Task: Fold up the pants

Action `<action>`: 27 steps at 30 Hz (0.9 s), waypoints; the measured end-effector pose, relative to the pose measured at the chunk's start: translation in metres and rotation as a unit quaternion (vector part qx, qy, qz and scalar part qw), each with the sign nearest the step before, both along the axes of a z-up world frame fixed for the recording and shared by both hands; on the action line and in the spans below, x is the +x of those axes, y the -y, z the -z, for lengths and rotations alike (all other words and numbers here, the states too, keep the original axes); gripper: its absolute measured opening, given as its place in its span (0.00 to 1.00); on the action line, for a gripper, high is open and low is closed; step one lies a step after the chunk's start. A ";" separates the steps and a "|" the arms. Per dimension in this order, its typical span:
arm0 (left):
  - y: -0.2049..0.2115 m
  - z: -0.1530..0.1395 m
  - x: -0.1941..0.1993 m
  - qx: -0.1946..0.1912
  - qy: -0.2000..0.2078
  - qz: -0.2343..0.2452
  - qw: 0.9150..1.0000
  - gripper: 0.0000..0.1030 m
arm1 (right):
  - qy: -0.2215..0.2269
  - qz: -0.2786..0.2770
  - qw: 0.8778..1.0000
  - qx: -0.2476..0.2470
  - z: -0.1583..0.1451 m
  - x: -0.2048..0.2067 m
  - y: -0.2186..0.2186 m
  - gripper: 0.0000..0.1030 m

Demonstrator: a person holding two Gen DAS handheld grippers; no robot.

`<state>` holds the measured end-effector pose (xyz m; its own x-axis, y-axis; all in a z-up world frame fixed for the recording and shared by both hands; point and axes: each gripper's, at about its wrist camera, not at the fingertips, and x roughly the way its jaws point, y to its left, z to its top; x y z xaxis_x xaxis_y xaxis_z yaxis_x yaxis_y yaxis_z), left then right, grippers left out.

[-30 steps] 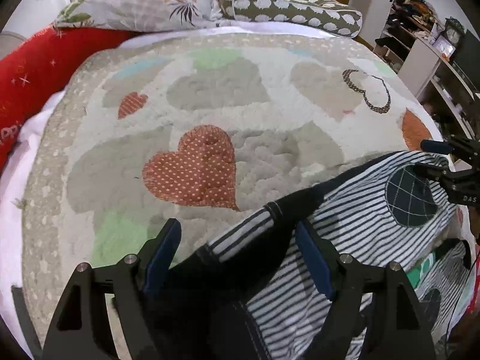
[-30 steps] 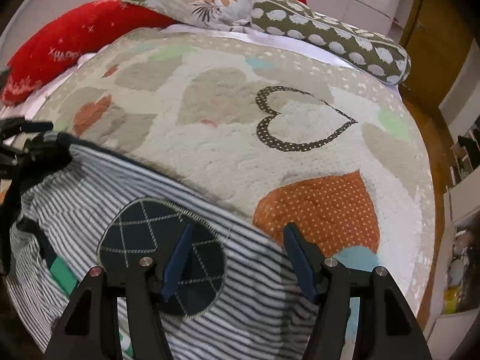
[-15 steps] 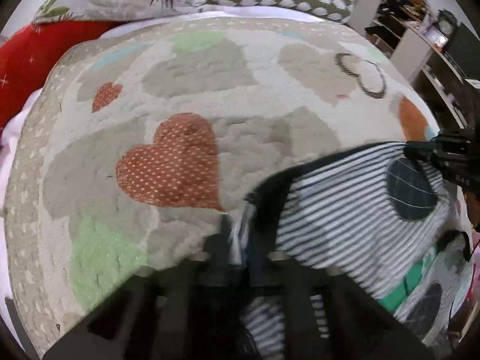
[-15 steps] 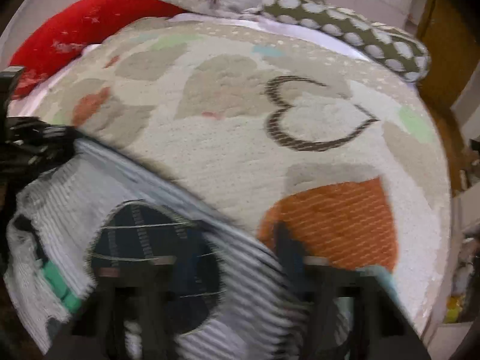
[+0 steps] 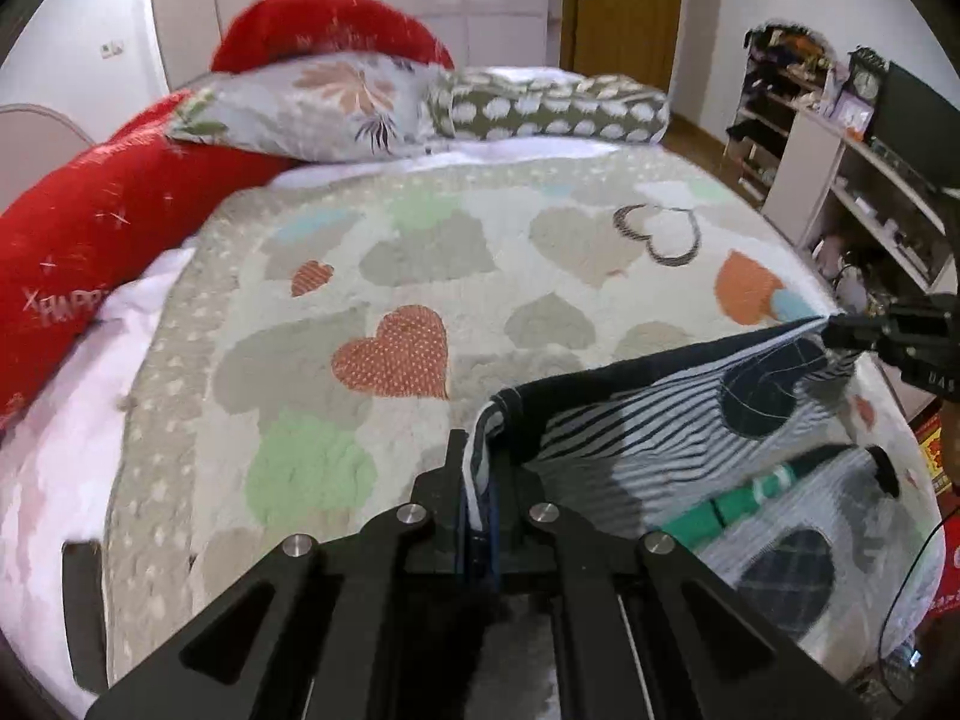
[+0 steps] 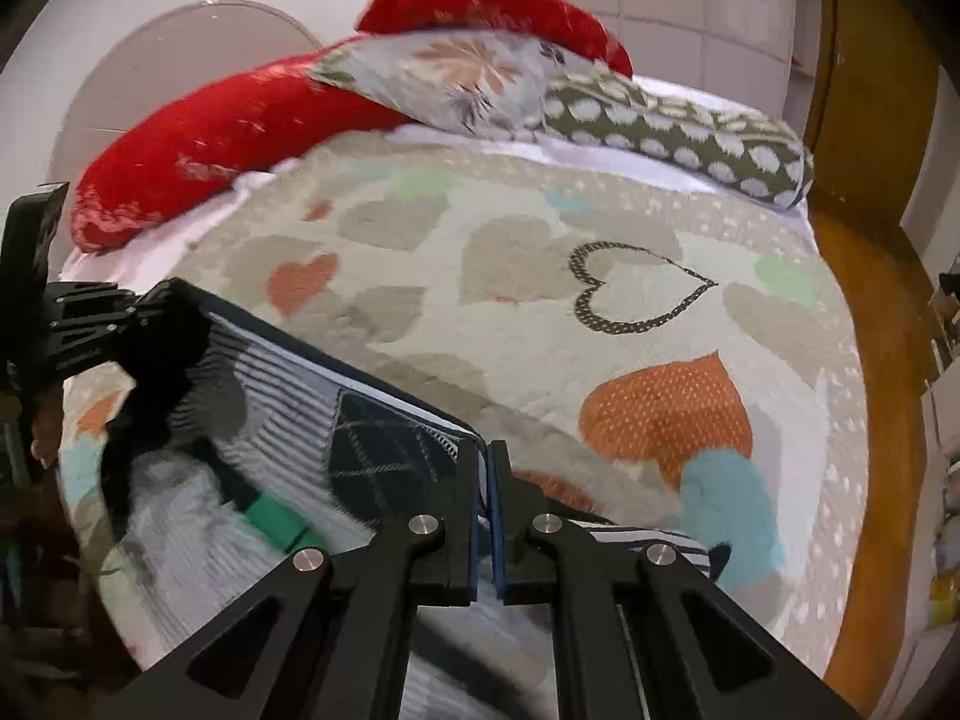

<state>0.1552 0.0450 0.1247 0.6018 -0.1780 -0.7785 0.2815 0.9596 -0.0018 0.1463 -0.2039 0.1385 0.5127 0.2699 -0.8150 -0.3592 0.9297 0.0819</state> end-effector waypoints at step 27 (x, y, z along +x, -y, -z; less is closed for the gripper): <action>-0.058 0.053 -0.173 -0.027 -0.038 -0.065 0.997 0.42 | -0.042 0.056 0.994 0.087 0.045 -0.189 0.018 0.18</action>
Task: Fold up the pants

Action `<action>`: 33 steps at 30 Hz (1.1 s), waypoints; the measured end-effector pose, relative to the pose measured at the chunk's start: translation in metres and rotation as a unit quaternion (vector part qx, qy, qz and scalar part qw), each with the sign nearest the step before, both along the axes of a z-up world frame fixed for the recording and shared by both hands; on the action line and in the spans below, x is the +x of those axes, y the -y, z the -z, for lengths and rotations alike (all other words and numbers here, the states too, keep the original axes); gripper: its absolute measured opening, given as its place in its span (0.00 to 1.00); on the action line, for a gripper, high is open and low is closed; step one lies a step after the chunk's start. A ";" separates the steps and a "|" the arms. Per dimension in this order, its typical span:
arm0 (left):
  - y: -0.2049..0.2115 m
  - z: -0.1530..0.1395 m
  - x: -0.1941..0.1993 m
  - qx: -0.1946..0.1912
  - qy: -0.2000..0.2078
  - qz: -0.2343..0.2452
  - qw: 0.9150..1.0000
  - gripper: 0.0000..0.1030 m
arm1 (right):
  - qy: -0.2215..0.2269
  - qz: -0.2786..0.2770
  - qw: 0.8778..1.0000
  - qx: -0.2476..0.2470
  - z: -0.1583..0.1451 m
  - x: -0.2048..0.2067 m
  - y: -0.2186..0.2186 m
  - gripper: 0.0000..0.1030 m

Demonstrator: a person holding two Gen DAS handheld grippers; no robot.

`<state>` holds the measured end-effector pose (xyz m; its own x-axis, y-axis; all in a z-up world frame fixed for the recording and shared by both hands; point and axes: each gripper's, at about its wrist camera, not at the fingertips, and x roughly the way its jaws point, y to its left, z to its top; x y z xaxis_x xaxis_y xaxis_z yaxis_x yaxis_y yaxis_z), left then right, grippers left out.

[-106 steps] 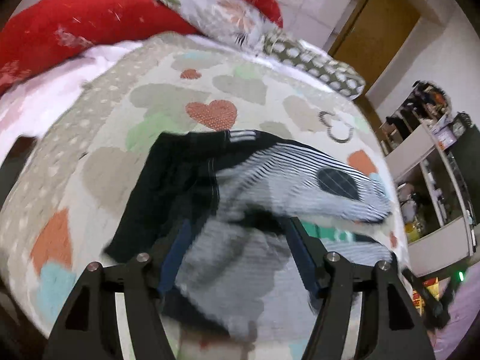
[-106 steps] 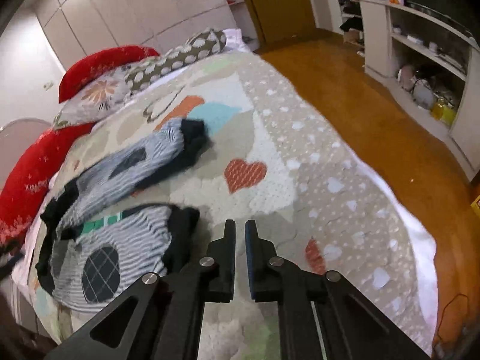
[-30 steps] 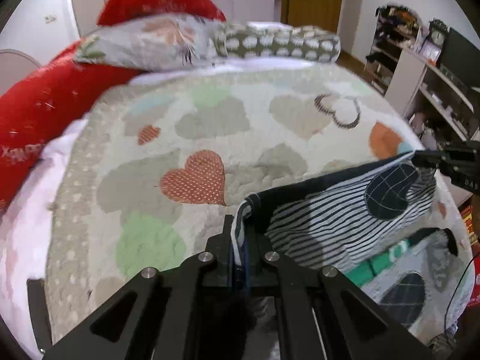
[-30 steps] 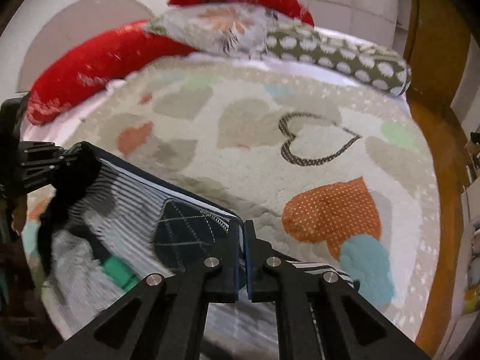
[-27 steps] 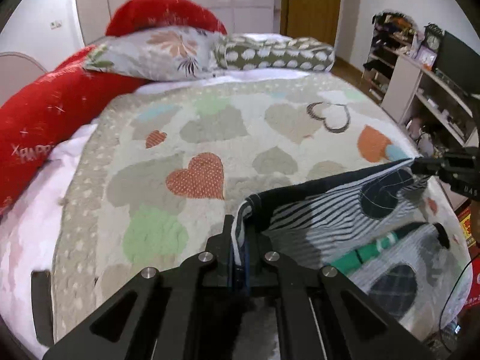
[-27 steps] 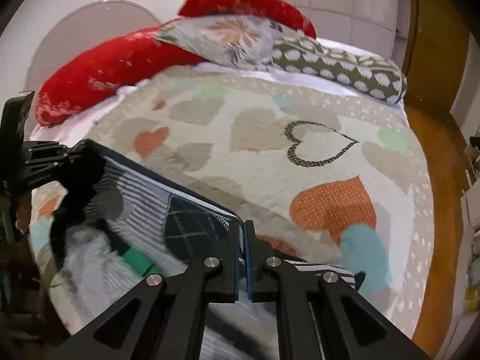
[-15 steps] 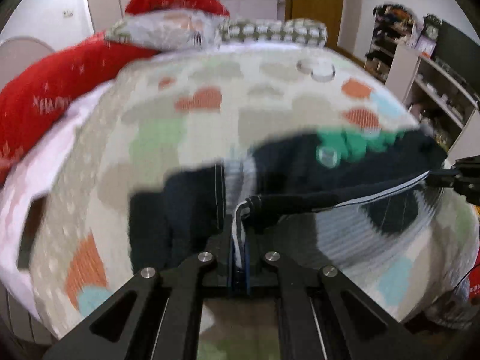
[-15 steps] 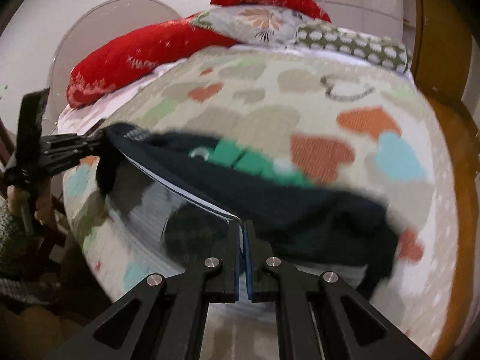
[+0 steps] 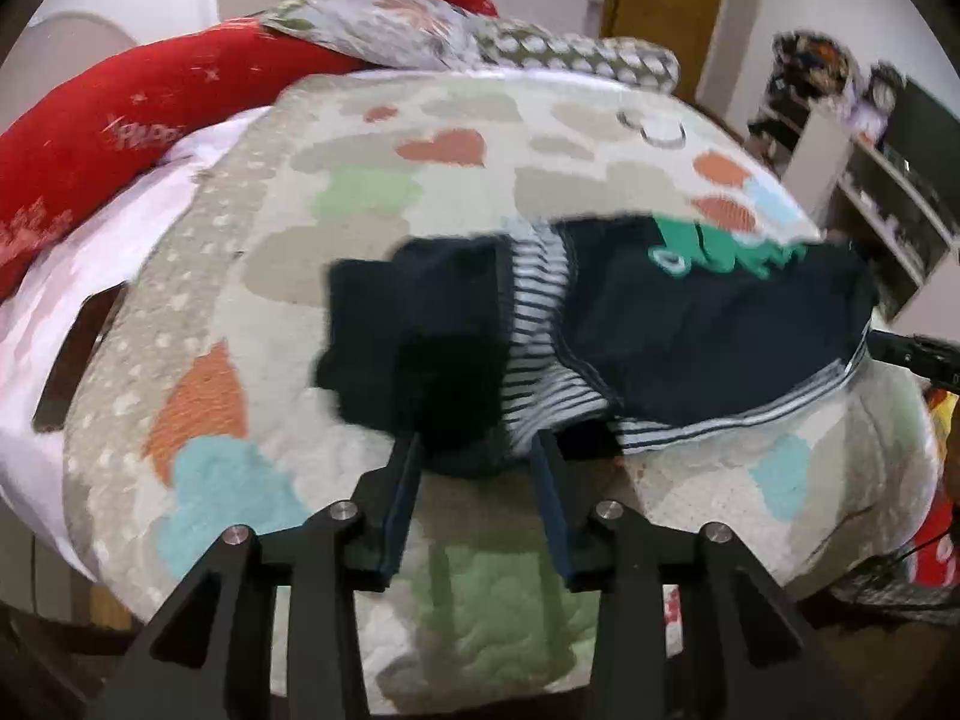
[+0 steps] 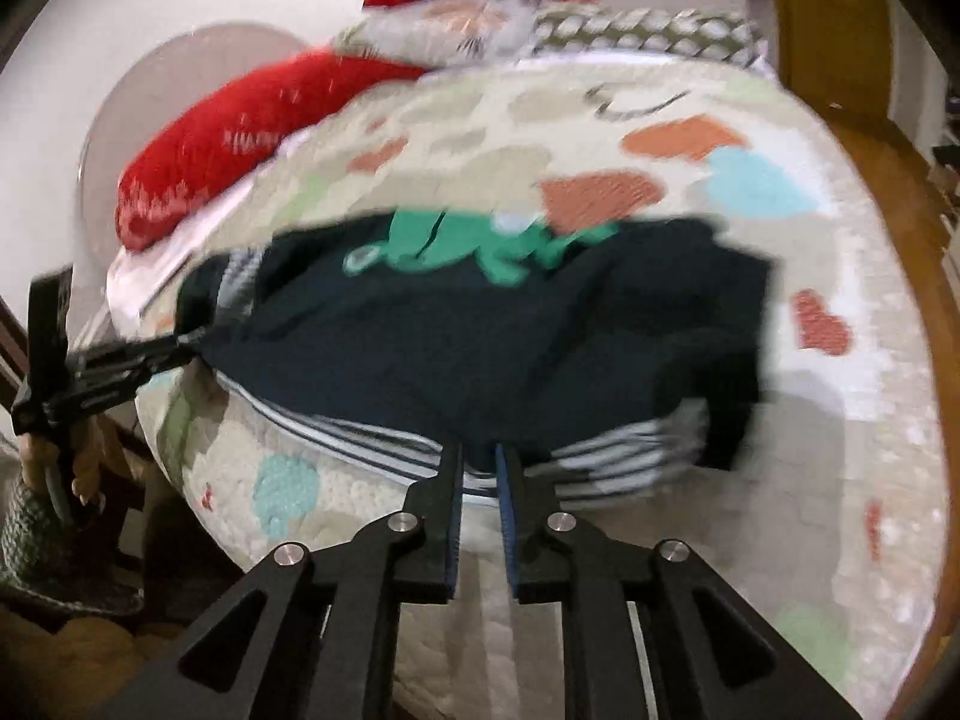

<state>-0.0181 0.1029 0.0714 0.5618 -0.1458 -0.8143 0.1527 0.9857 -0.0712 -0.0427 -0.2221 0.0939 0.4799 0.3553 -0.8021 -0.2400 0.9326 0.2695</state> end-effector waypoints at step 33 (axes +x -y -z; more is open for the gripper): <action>0.014 0.043 0.117 0.012 -0.008 -0.138 0.990 0.52 | -0.020 0.229 0.963 0.139 0.037 0.050 0.106 0.34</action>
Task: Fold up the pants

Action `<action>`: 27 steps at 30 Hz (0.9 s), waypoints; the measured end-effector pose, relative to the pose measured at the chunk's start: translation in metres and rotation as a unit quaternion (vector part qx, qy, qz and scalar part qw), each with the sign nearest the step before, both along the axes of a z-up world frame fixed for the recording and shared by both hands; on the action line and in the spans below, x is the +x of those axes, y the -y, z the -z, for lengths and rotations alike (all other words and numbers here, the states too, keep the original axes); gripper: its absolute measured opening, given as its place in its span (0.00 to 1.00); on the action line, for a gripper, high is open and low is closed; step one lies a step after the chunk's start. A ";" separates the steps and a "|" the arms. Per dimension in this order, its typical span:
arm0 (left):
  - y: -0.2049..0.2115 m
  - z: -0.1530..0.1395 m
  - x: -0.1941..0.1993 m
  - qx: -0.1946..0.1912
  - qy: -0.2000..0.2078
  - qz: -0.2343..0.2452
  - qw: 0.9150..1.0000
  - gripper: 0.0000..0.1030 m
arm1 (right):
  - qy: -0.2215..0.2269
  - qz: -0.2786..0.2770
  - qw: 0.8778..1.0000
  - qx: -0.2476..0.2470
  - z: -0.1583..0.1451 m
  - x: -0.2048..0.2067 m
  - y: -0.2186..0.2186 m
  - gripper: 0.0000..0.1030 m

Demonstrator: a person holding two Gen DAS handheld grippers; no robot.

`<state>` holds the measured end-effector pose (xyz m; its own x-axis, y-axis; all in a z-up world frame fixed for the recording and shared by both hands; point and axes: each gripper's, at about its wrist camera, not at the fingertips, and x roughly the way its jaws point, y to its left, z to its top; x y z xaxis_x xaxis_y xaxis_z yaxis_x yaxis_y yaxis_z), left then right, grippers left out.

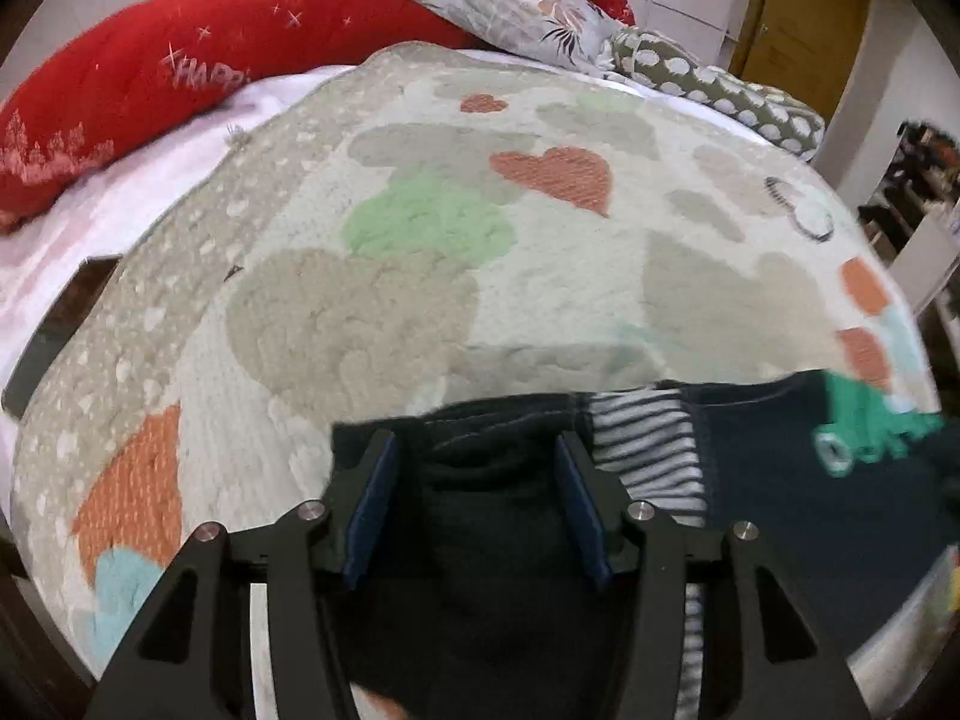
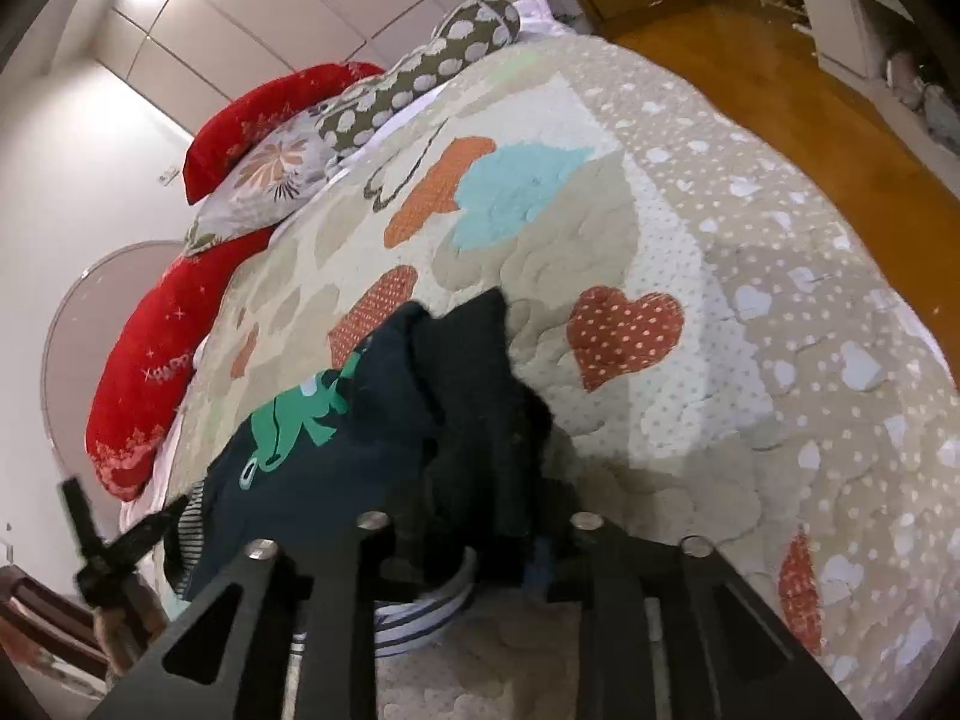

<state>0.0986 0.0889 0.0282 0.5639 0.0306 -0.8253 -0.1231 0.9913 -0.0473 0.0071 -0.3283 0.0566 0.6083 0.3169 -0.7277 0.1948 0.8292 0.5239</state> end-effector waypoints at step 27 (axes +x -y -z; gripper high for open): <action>0.344 -0.043 0.057 -0.141 -0.128 0.396 0.898 0.72 | 0.064 -0.035 0.997 -0.028 -0.009 -0.041 -0.026 0.63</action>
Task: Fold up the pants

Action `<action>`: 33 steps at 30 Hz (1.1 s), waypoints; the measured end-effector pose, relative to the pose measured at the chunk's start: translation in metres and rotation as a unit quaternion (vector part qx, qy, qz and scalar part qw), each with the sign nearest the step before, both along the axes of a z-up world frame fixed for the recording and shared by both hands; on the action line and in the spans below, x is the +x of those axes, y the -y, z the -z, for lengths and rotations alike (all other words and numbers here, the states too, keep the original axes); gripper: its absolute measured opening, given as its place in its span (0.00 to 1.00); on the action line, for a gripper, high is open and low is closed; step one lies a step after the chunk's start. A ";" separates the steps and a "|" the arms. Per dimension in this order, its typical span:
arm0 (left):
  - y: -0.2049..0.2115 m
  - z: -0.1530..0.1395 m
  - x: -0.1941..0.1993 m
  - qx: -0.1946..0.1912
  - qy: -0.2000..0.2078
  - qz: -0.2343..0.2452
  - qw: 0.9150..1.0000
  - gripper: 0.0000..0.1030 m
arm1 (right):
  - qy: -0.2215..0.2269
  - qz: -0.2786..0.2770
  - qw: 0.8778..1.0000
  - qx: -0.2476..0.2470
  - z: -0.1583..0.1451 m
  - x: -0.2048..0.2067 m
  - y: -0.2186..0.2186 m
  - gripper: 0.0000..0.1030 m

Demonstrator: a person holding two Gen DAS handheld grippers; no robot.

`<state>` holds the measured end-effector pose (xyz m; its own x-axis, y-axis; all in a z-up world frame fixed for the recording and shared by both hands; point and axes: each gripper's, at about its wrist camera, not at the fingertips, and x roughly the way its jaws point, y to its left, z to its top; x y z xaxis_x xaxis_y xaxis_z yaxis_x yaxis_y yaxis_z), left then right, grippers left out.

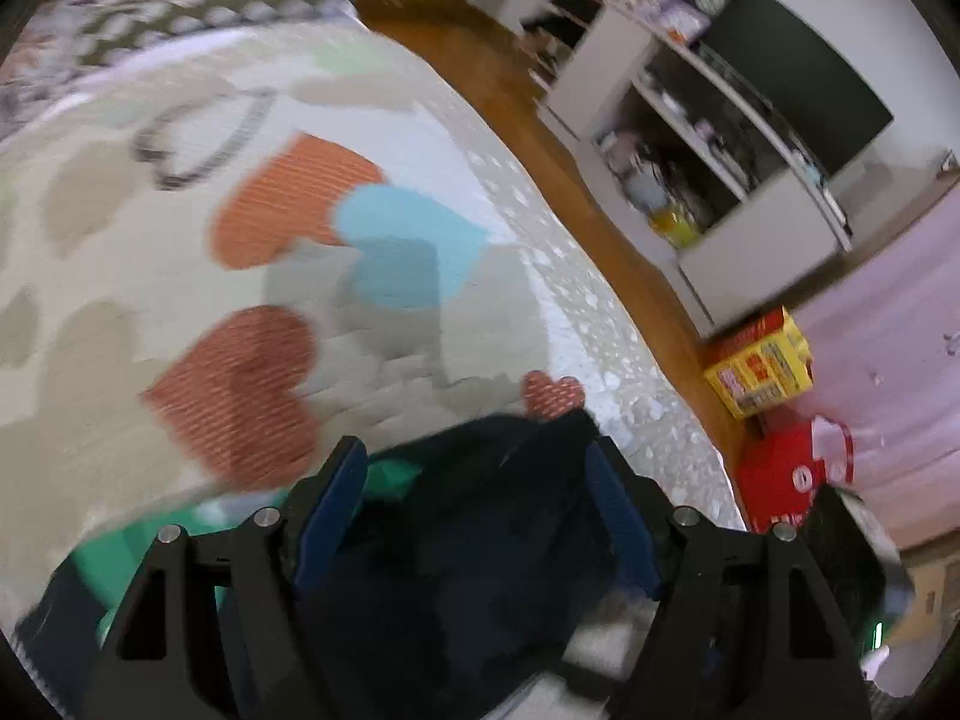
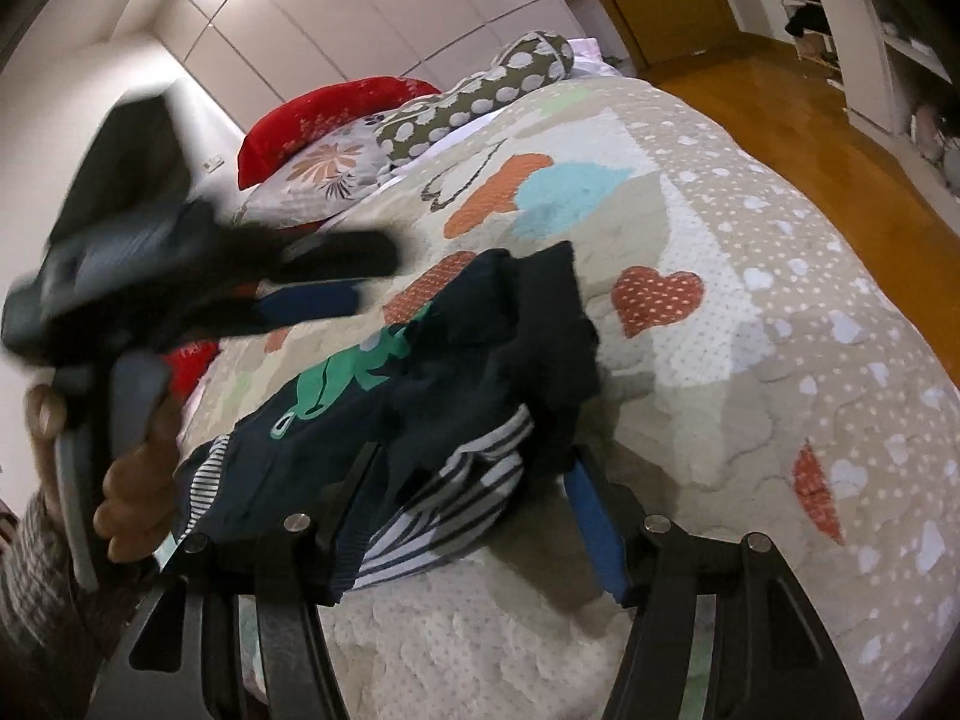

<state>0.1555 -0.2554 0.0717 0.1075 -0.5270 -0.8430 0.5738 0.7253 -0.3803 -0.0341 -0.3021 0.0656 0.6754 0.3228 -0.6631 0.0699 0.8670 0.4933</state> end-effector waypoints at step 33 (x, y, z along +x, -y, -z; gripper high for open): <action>-0.304 -0.002 -0.126 -0.121 0.052 -0.362 0.923 0.64 | 0.038 -0.264 0.954 -0.135 -0.033 0.031 -0.194 0.54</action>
